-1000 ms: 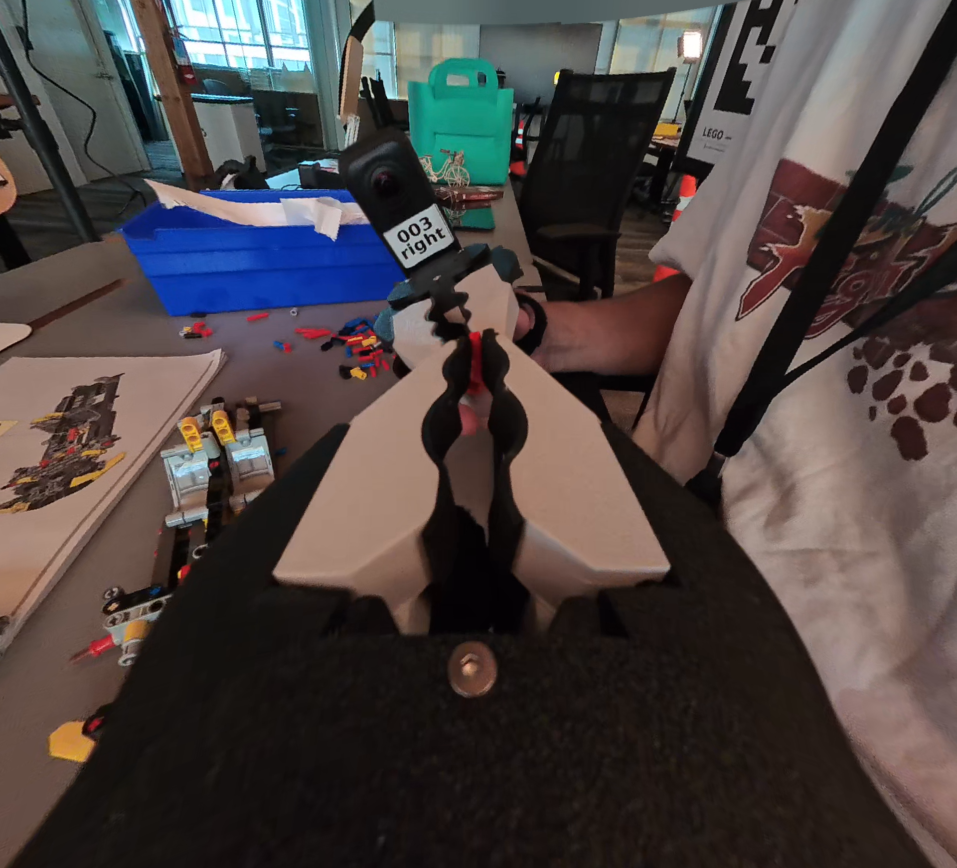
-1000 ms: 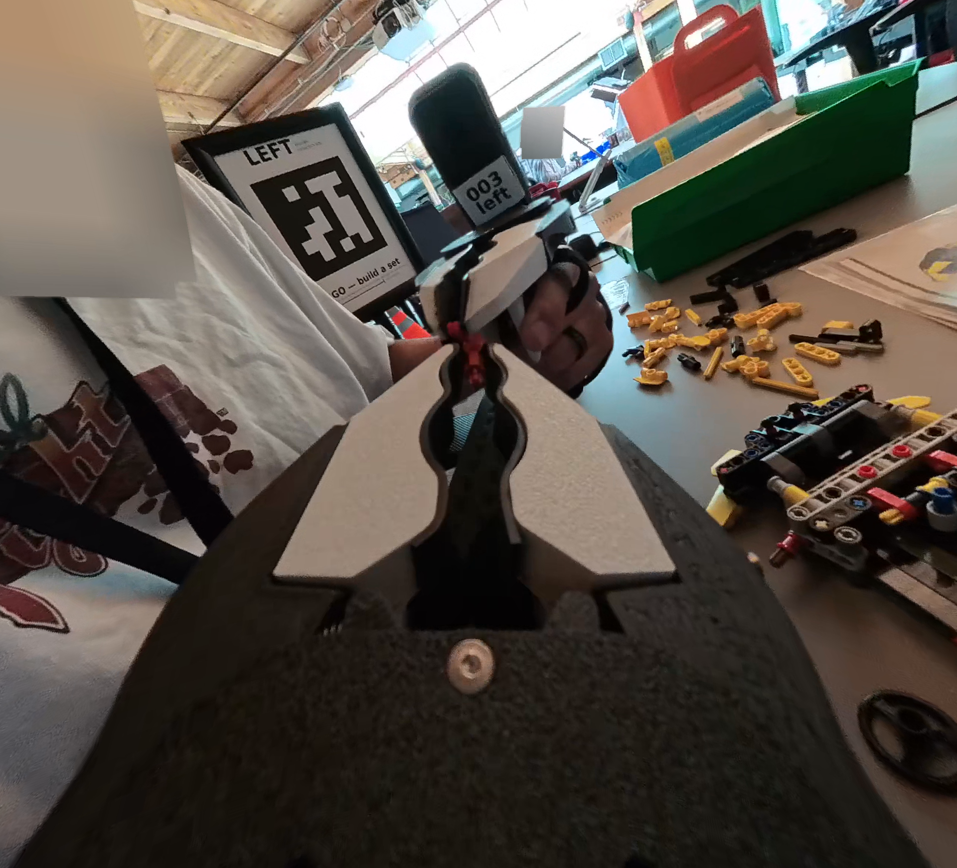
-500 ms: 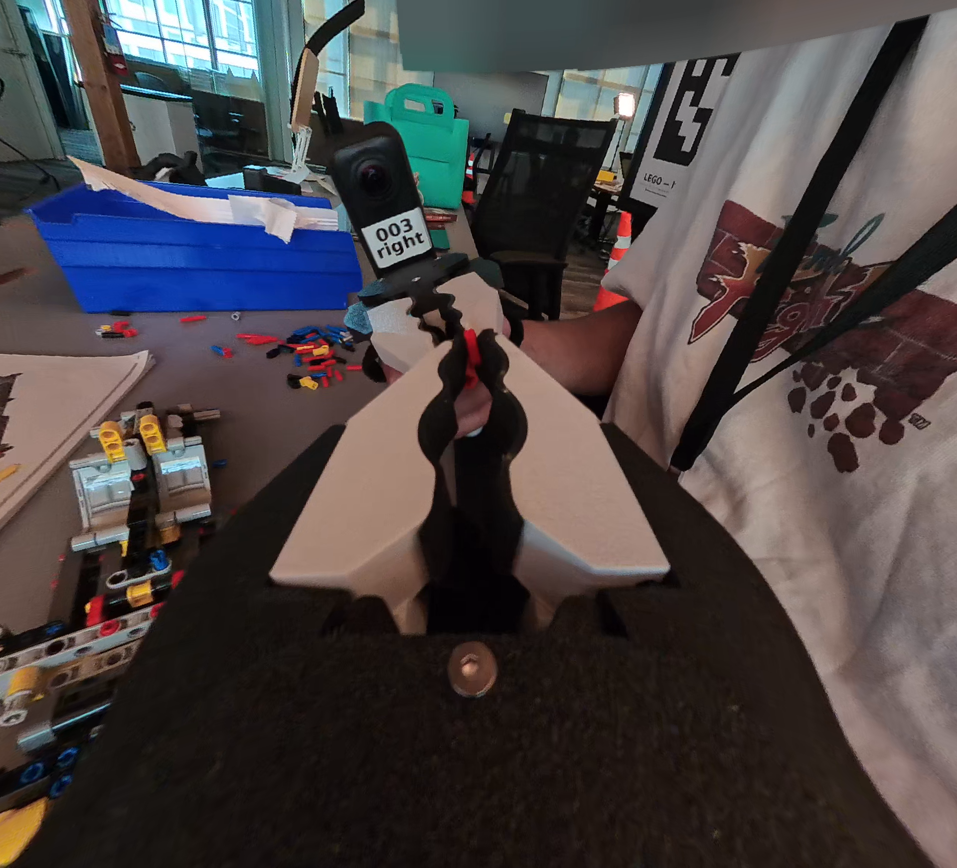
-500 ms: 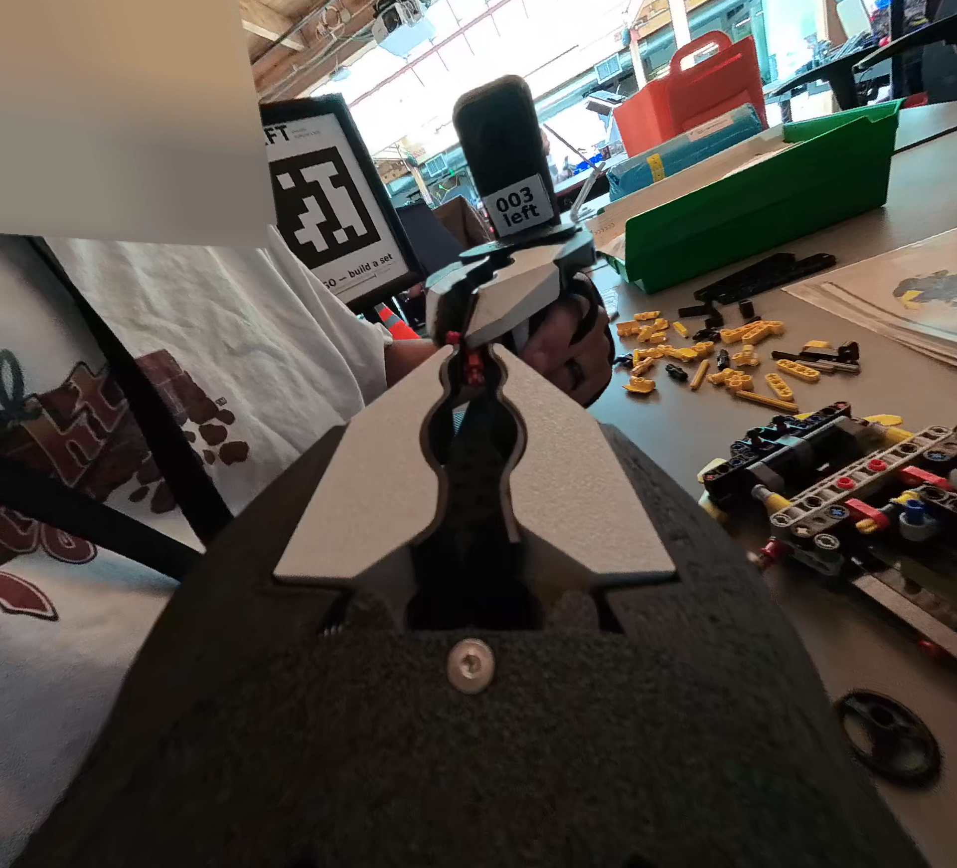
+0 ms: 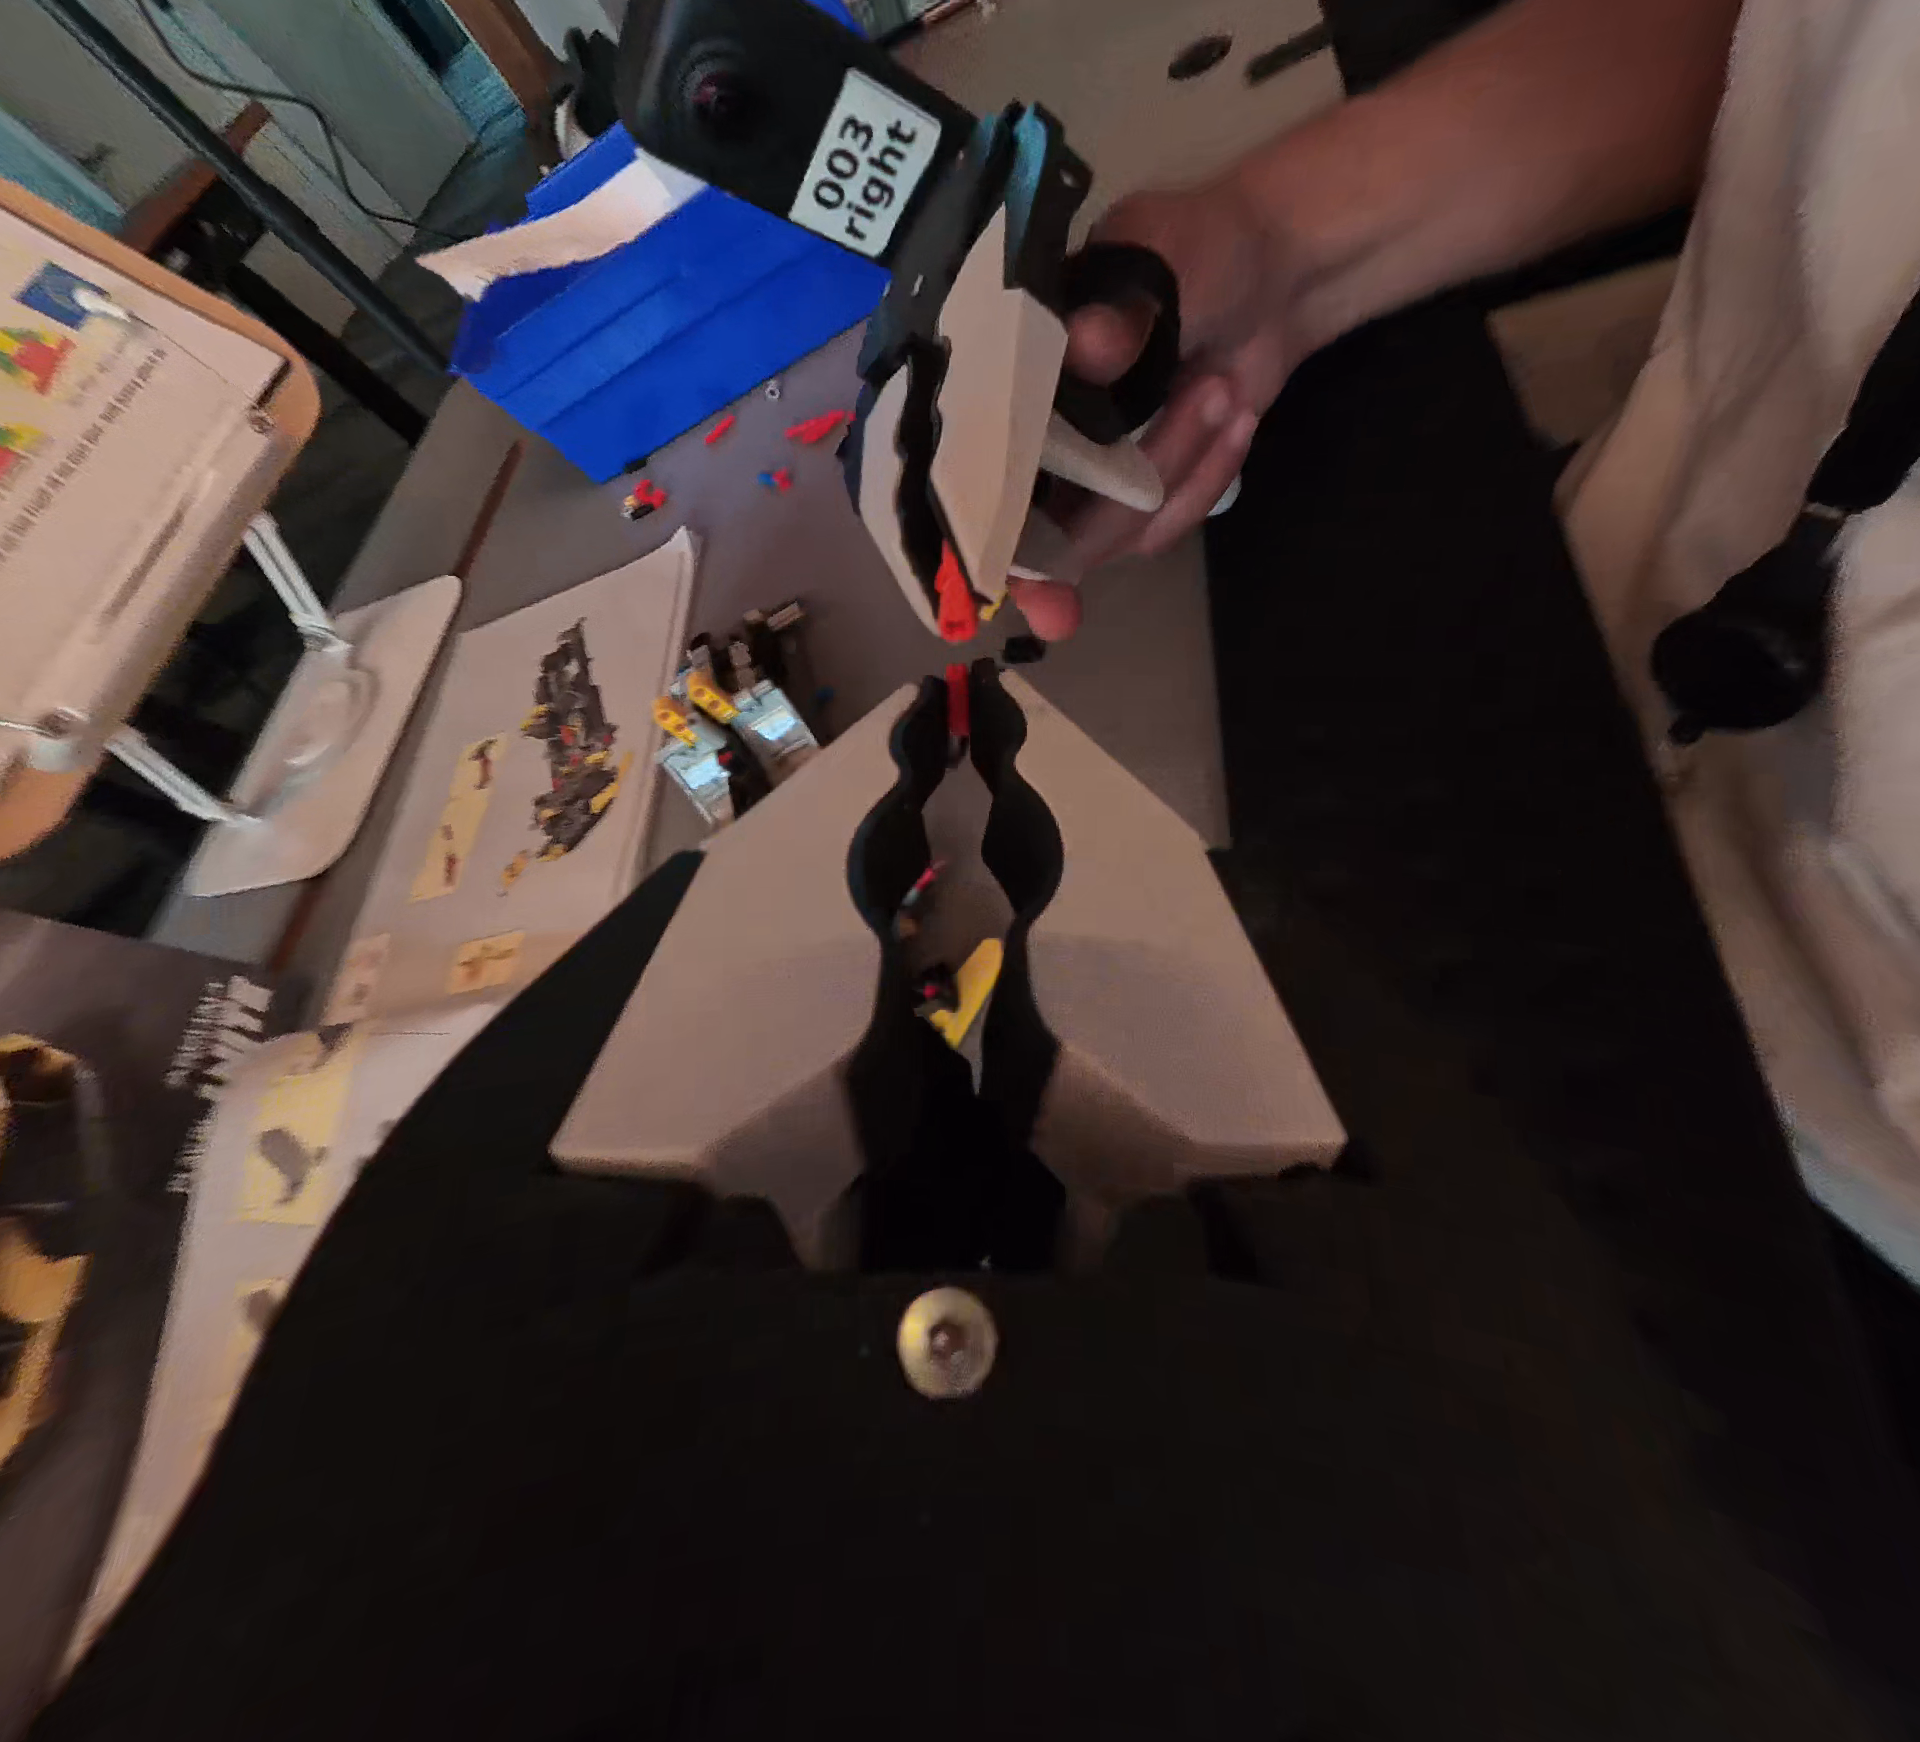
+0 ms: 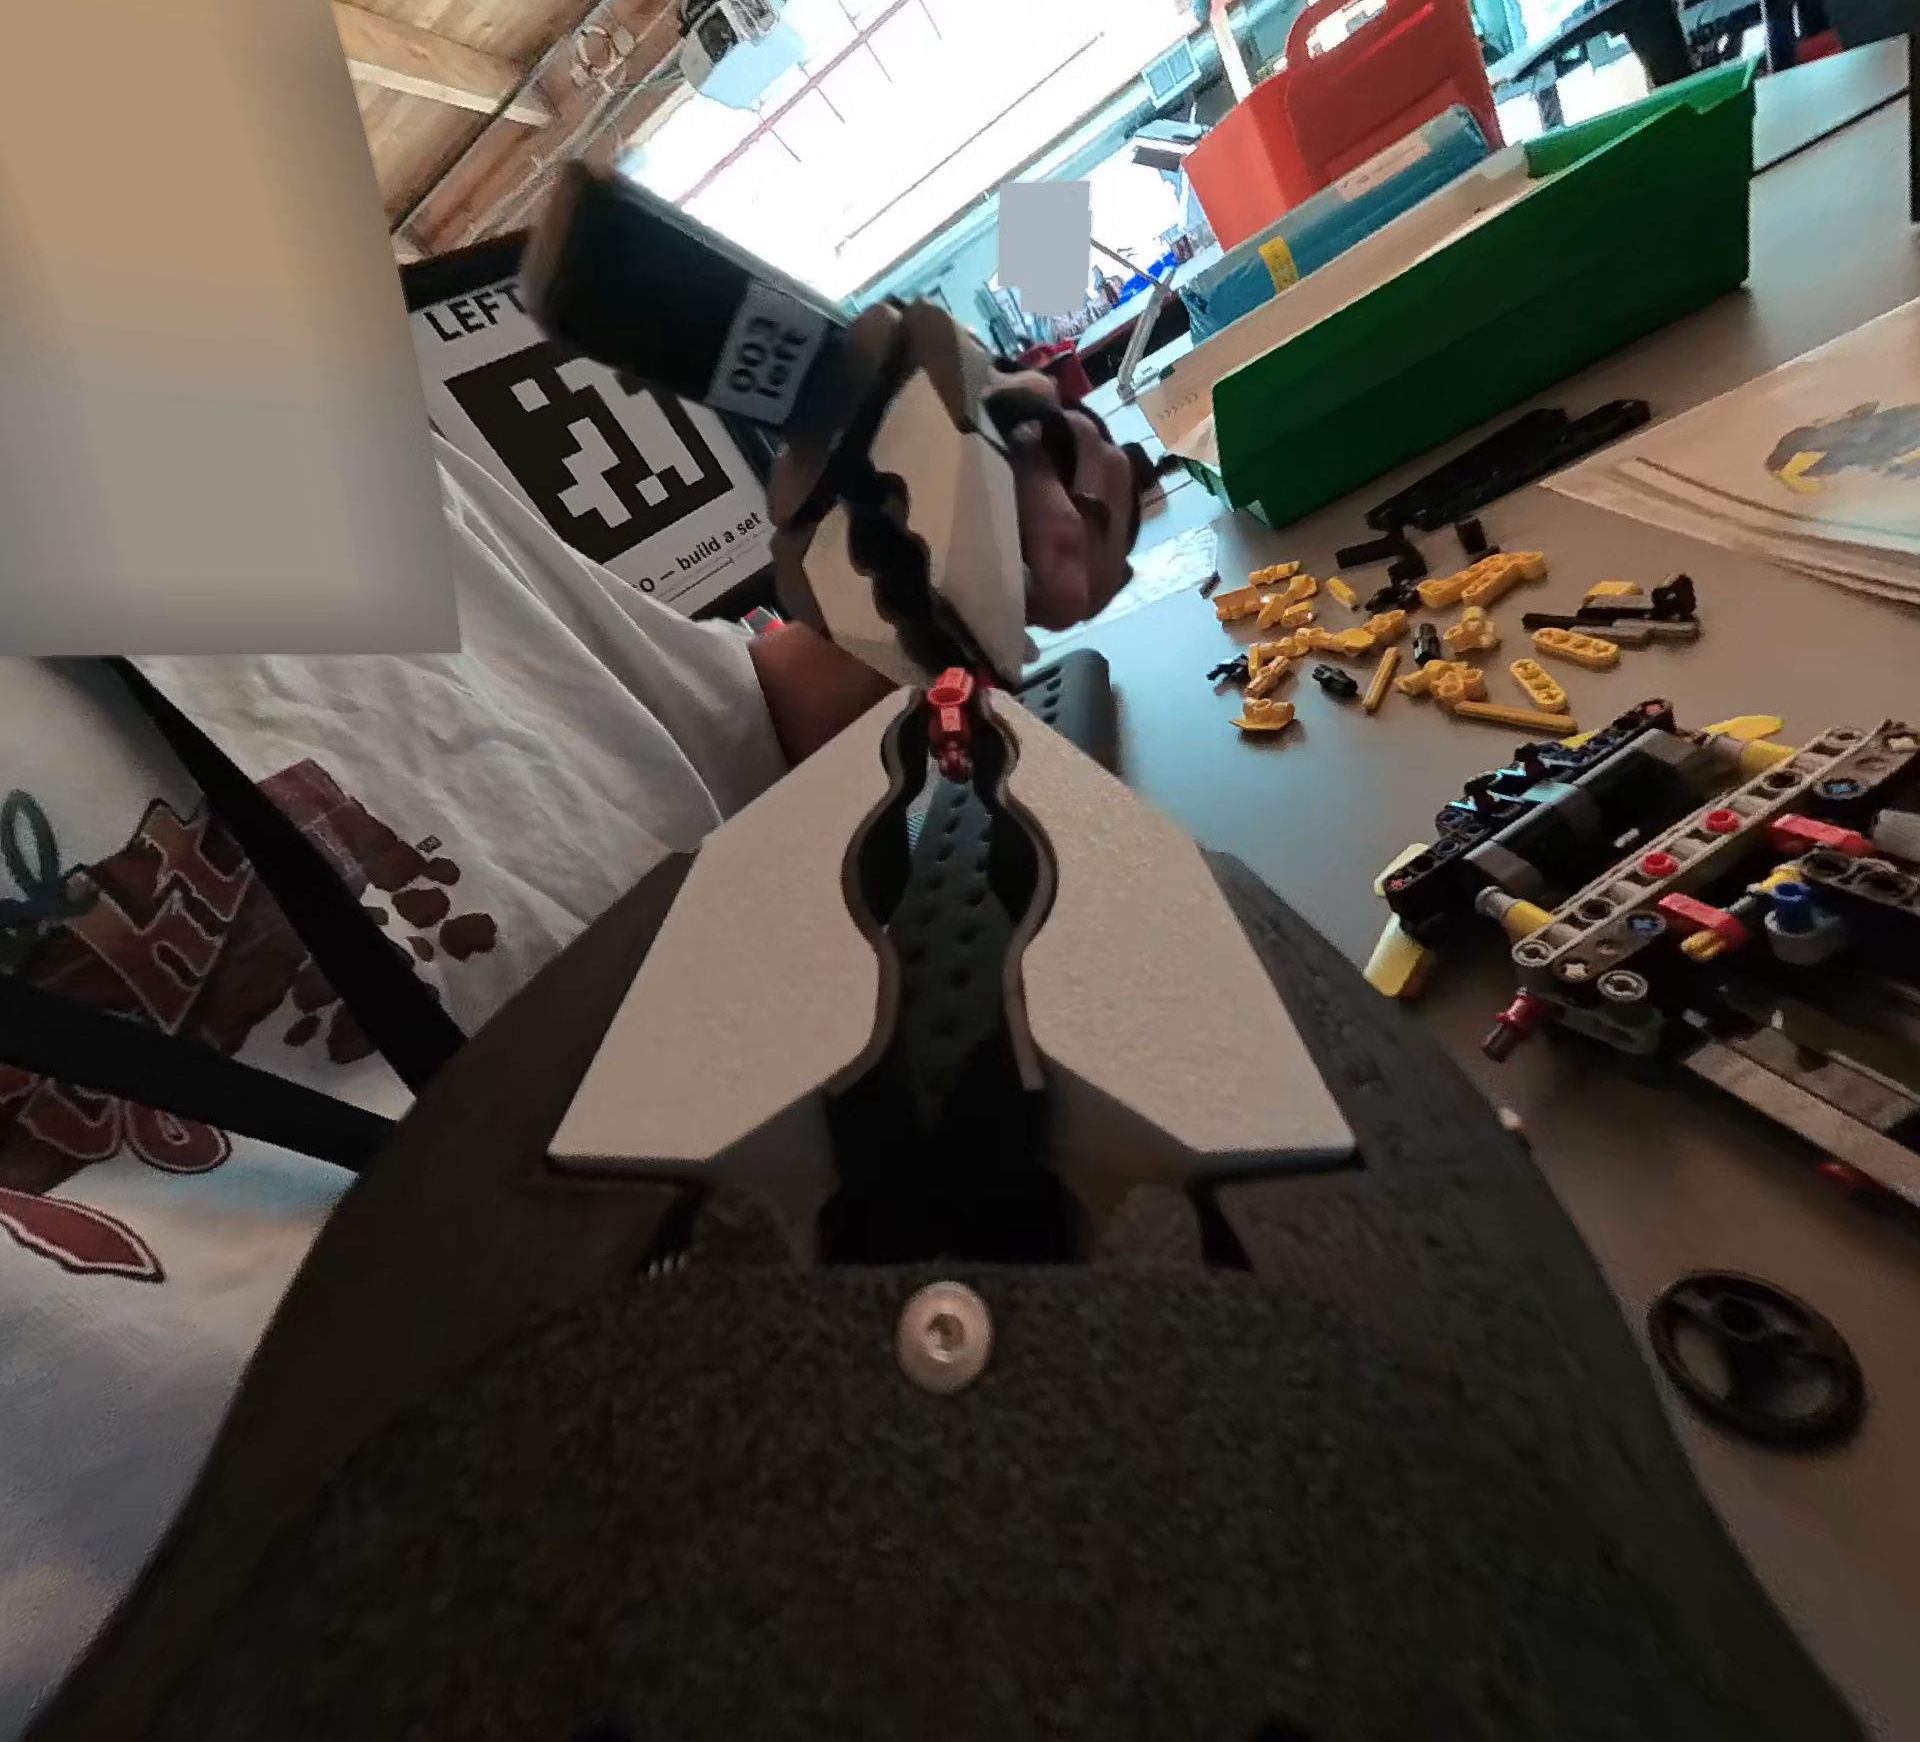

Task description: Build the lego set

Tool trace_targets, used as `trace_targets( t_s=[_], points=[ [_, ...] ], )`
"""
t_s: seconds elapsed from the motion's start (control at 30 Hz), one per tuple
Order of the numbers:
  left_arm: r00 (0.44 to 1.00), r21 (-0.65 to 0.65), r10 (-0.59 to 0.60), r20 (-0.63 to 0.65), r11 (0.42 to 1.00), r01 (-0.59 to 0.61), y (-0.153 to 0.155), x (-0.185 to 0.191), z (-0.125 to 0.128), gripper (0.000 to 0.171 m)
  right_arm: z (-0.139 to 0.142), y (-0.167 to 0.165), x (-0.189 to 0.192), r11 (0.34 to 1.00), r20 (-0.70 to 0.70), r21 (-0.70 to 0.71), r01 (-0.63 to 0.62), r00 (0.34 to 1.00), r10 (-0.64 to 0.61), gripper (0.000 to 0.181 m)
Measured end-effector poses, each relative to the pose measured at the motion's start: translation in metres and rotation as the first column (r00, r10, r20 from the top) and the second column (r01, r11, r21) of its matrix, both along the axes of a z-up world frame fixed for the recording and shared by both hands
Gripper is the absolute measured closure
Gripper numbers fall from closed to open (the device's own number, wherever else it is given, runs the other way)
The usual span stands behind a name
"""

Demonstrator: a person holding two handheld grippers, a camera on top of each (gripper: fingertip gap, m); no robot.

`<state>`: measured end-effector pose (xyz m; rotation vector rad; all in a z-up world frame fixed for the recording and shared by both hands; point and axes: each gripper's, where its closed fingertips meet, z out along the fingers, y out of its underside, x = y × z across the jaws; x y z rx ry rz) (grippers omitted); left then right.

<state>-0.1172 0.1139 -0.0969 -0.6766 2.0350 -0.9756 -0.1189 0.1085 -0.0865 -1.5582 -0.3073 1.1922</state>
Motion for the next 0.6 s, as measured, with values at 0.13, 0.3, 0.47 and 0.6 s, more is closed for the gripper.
trace_targets(
  t_s=[0.13,0.3,0.47,0.6],
  points=[
    [1.0,0.046,-0.013,0.024,0.999,0.012,-0.0038,0.0012,0.0038,0.17,-0.0041,0.0008,-0.0005,1.0,0.011,-0.02,-0.005,1.0,0.005,0.174],
    [0.999,0.041,-0.024,0.032,0.999,0.022,-0.0057,0.0021,0.004,0.17,-0.0031,-0.0005,0.0001,1.0,-0.004,-0.023,-0.02,1.0,0.02,0.174],
    [0.998,0.028,-0.035,0.047,0.999,0.033,-0.0082,0.0015,0.0058,0.17,-0.0016,-0.0022,-0.0009,0.998,-0.04,-0.032,-0.057,0.998,0.056,0.175],
    [0.998,0.05,-0.066,0.01,0.997,0.065,-0.0102,-0.0017,0.0027,0.17,-0.004,-0.0046,-0.0041,0.991,-0.08,-0.066,-0.117,0.991,0.111,0.175]
  ],
)
